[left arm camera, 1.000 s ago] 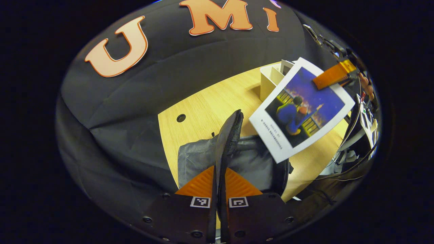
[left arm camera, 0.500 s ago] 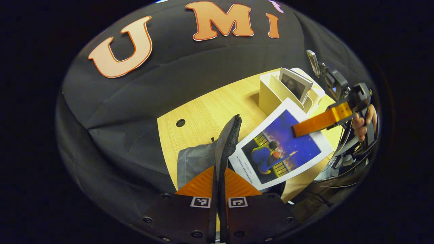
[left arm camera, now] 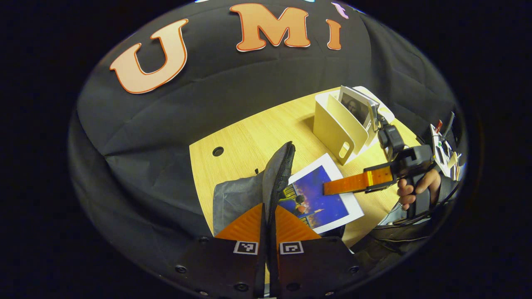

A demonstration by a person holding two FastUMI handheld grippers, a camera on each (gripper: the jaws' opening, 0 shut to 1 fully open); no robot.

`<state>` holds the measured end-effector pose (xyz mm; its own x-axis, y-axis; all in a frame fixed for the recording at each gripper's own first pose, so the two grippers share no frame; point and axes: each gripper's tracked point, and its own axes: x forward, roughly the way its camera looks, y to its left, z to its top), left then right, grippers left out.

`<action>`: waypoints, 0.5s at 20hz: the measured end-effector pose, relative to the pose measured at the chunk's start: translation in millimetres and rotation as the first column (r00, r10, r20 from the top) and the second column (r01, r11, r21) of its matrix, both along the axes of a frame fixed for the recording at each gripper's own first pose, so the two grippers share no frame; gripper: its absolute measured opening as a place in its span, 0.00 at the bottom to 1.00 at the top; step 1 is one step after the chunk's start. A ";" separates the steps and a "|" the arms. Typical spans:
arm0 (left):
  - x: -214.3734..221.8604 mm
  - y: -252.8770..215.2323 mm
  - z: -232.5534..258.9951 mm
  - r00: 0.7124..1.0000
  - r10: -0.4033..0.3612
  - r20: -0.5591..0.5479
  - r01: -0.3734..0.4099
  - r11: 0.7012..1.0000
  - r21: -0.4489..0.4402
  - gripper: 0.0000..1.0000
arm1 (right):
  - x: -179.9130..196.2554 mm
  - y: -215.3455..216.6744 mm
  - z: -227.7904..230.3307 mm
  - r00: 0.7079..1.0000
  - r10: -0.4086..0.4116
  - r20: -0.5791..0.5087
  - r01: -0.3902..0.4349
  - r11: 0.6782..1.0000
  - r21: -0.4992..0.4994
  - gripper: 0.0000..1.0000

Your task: Open the schoolbag, grab two books from the bookshelf and put them into the schoolbag.

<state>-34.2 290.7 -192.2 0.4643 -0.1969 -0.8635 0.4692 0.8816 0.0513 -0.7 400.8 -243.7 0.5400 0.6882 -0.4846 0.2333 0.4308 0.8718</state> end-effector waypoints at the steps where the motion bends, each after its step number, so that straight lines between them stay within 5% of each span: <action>1: -0.3 -0.6 0.8 1.000 -0.001 0.003 0.001 1.000 0.000 0.05 | 1.5 7.1 -4.1 1.000 -0.017 0.005 0.017 1.000 0.006 0.29; 9: -10.1 -2.8 4.3 1.000 0.006 0.010 -0.006 1.000 -0.009 0.05 | 13.1 50.9 -28.6 0.999 -0.032 0.002 0.032 0.999 0.015 0.30; 10: -11.0 -1.7 4.1 1.000 0.011 0.011 -0.011 1.000 -0.010 0.05 | 11.5 51.6 -30.5 1.000 -0.024 -0.006 0.024 1.000 0.001 0.42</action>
